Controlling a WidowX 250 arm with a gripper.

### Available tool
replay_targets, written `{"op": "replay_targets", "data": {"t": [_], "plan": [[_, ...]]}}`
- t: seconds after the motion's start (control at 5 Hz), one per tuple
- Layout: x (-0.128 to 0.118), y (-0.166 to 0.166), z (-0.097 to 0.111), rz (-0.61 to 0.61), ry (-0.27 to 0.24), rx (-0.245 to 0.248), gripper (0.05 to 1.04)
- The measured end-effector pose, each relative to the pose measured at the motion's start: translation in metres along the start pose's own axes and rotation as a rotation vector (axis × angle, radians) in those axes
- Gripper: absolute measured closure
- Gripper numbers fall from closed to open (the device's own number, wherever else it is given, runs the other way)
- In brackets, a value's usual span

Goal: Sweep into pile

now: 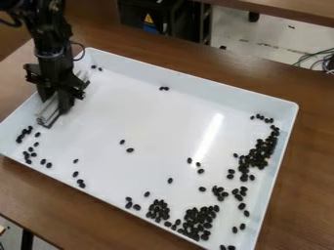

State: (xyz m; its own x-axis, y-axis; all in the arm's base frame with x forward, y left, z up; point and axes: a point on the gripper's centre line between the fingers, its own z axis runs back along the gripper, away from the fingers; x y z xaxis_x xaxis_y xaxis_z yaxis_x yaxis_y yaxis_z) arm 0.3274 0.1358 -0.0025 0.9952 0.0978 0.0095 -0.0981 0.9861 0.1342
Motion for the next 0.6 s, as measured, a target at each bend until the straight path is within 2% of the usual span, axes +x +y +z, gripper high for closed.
{"op": "replay_targets", "data": {"t": [0.2, 0.4, 0.6], "plan": [[0.002, -0.014, 0.000, 0.021, -0.026, -0.084, 0.724], [-0.002, -0.040, 0.003, 0.004, -0.030, -0.182, 0.724], [-0.007, -0.100, 0.012, -0.132, -0.023, -0.217, 0.724]]}}
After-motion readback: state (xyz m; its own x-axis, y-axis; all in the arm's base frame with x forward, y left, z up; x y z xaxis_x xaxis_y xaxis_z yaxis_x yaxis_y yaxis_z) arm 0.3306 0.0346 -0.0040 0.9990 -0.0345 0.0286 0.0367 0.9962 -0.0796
